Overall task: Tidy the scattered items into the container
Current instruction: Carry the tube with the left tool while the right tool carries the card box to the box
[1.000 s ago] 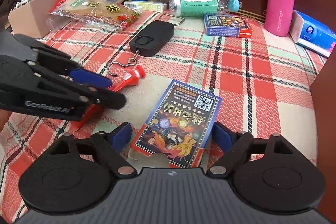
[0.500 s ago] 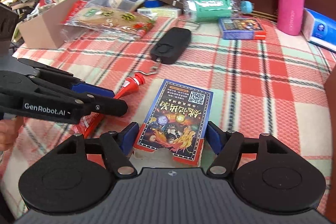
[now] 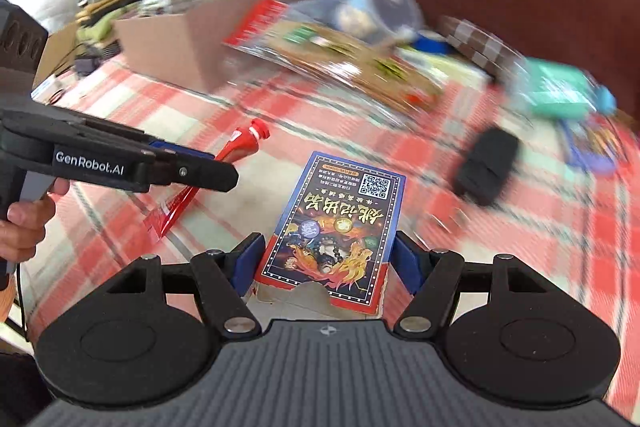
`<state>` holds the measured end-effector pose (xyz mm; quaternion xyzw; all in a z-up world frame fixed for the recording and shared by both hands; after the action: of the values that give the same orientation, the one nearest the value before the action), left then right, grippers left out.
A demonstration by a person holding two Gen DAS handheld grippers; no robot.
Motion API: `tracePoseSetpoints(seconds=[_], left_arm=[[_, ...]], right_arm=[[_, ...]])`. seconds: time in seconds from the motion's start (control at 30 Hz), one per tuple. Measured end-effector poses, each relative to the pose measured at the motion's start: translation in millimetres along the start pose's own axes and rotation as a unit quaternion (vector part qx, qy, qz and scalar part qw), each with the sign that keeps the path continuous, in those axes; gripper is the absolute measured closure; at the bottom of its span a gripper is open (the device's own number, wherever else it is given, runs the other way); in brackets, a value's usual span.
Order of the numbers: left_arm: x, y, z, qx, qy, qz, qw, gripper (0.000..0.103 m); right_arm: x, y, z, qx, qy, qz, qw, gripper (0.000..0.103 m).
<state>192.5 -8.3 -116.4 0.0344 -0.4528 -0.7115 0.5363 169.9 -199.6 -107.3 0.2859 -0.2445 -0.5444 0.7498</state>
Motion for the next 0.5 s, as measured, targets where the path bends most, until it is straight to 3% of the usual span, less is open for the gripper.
tracePoseSetpoints(seconds=[0.3, 0.5], left_arm=[[-57, 68, 79, 0.079, 0.058, -0.003, 0.9951, 0.072], [-95, 127, 113, 0.117, 0.093, -0.001, 0.9888, 0.071]], right_arm=[[-73, 100, -15, 0.044, 0.059, 0.057, 0.996, 0.030], [-91, 178, -35, 0.069, 0.079, -0.004, 0.994, 0.030]])
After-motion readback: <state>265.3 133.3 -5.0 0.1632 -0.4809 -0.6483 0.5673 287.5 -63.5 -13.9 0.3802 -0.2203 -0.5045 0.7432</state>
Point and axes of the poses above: each gripper's, at about its wrist camera, not at the fingertips, and z roughly against the way its jaws point, x to its right, y to its top, the point moved 6 cm from there along -z, roughly the way its jaws point, and after that the axes turned 12 degrees about -y, right-handed, at the moved point
